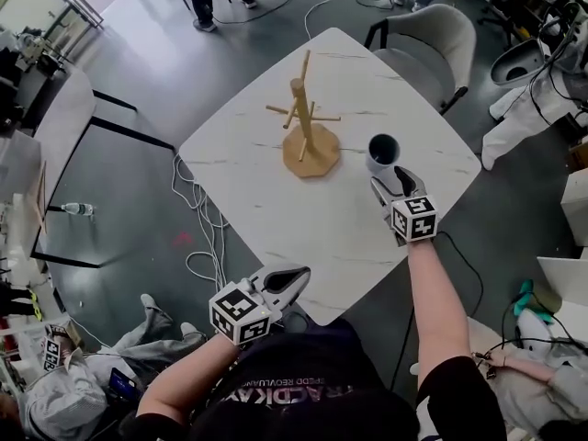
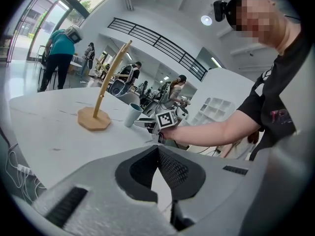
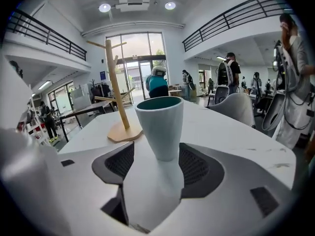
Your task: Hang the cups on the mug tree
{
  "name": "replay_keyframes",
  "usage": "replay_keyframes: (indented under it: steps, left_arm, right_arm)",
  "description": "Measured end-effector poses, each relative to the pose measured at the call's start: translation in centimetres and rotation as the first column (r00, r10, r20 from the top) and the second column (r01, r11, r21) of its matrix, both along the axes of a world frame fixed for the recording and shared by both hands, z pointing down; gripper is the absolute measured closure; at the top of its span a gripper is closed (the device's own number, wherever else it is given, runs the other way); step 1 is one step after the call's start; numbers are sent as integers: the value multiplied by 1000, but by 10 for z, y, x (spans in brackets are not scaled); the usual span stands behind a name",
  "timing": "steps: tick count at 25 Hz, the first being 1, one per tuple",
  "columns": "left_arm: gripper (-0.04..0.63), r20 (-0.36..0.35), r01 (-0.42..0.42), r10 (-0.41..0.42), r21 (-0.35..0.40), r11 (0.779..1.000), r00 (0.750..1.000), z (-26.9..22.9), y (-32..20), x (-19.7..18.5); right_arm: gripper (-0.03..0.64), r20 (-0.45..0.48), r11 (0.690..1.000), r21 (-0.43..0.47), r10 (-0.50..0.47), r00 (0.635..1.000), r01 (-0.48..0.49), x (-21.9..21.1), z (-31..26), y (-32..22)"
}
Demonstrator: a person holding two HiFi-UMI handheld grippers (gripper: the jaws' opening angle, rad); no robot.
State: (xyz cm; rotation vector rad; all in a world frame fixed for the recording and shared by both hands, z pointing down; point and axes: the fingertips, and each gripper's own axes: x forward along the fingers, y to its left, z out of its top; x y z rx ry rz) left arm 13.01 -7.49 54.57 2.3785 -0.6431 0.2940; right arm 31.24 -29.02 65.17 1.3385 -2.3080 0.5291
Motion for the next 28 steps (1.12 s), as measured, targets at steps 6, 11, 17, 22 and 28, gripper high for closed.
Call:
replay_keyframes:
  steps: [6, 11, 17, 22, 28]
  left_arm:
    - [598, 6, 12, -11, -7, 1000, 1000, 2, -2, 0]
    - [598, 8, 24, -24, -15, 1000, 1000, 6, -2, -1]
    - [598, 19, 49, -48, -33, 998, 999, 11, 0, -9]
    - [598, 20, 63, -62, -43, 997, 998, 15, 0, -11]
    - [598, 19, 72, -71, -56, 996, 997, 18, 2, -12]
  right_arm:
    - [345, -16, 1000, -2, -24, 1000, 24, -3, 9, -18]
    - [342, -22, 1000, -3, -23, 1000, 23, -4, 16, -30]
    - [339, -58, 999, 23, -45, 997, 47, -8, 21, -38]
    - [336, -70, 997, 50, -55, 996, 59, -10, 21, -46]
    - [334, -88, 993, 87, -67, 994, 74, -17, 17, -56]
